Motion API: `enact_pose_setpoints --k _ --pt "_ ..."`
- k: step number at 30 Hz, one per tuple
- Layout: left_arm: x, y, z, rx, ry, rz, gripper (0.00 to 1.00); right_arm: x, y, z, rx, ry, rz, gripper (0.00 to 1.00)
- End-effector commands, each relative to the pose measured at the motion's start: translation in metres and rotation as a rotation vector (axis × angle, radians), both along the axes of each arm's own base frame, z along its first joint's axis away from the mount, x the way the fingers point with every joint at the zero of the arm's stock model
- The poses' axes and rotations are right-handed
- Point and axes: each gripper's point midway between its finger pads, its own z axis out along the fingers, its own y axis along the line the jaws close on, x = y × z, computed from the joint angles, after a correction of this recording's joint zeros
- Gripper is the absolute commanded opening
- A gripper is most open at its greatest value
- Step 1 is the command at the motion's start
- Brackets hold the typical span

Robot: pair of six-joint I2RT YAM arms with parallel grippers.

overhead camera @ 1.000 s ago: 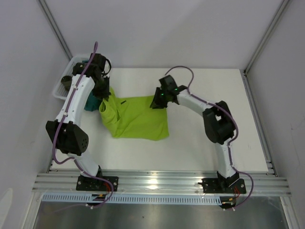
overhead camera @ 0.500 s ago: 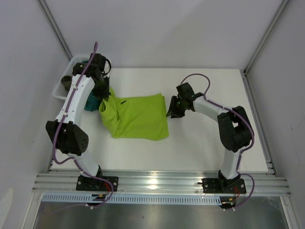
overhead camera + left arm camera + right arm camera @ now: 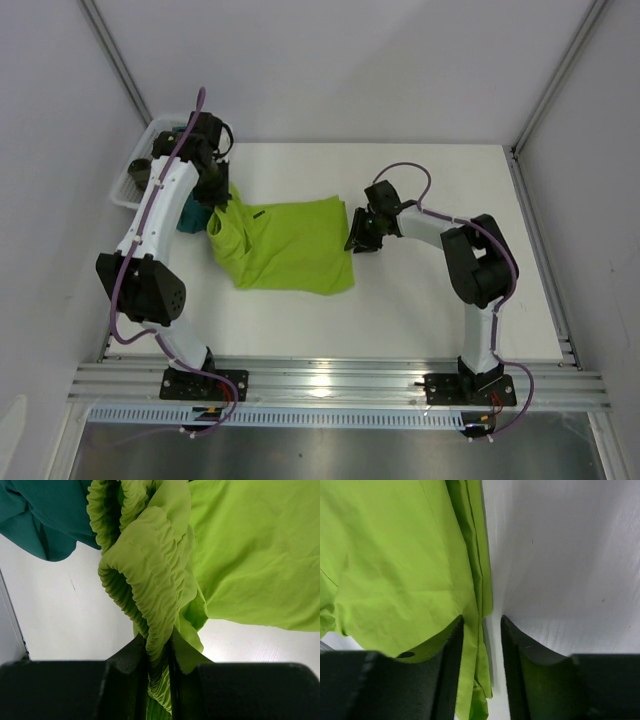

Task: Fold and stack the shorts
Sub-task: Fold the shorts

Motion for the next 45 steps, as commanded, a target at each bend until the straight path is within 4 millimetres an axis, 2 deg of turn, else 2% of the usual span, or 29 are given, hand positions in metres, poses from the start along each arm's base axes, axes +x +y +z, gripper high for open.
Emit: enact_pose_setpoints --k 1,2,5,9,14,16,20,22,24,28,32,37,41,45 --pt "0.003 0.005 0.020 0.033 -0.070 -0.001 0.00 0.007 0.006 -0.009 -0.016 -0.024 0.020 0.36" --pt "0.003 0.004 0.019 0.038 -0.068 0.000 0.00 0.007 0.006 -0.012 -0.023 -0.018 0.022 0.30" --pt "0.001 0.001 0.017 0.056 -0.062 -0.002 0.00 0.006 0.008 -0.012 -0.036 -0.024 0.031 0.23" --pt "0.001 -0.011 0.019 0.068 -0.065 -0.013 0.00 0.001 0.009 -0.015 -0.060 -0.017 0.040 0.17" --pt "0.002 -0.018 0.025 0.175 -0.073 -0.030 0.00 -0.007 0.016 -0.018 -0.069 -0.014 0.054 0.13" --pt "0.000 -0.023 0.022 0.218 -0.052 -0.043 0.00 -0.012 0.020 -0.019 -0.073 -0.011 0.064 0.12" --pt "0.001 -0.045 0.026 0.229 -0.054 -0.074 0.00 -0.016 0.028 -0.021 -0.073 -0.005 0.071 0.10" --pt "-0.002 -0.048 0.027 0.274 -0.043 -0.089 0.00 -0.017 0.031 -0.022 -0.072 -0.001 0.074 0.10" --pt "0.000 -0.050 0.023 0.360 -0.036 -0.098 0.00 -0.019 0.032 -0.024 -0.074 0.003 0.074 0.10" --pt "-0.001 -0.058 0.011 0.399 -0.010 -0.110 0.00 -0.018 0.036 -0.023 -0.061 0.000 0.064 0.10" --pt "0.000 -0.086 0.011 0.405 -0.040 -0.162 0.00 -0.019 0.038 -0.027 -0.053 0.016 0.060 0.09" --pt "0.001 -0.106 -0.006 0.466 -0.015 -0.203 0.00 -0.018 0.041 -0.029 -0.036 0.024 0.057 0.09" --pt "-0.003 -0.132 -0.014 0.471 -0.024 -0.253 0.00 -0.020 0.043 -0.033 -0.028 0.041 0.055 0.09" --pt "-0.008 -0.145 -0.030 0.520 0.000 -0.279 0.00 -0.021 0.041 -0.040 -0.009 0.068 0.031 0.09"
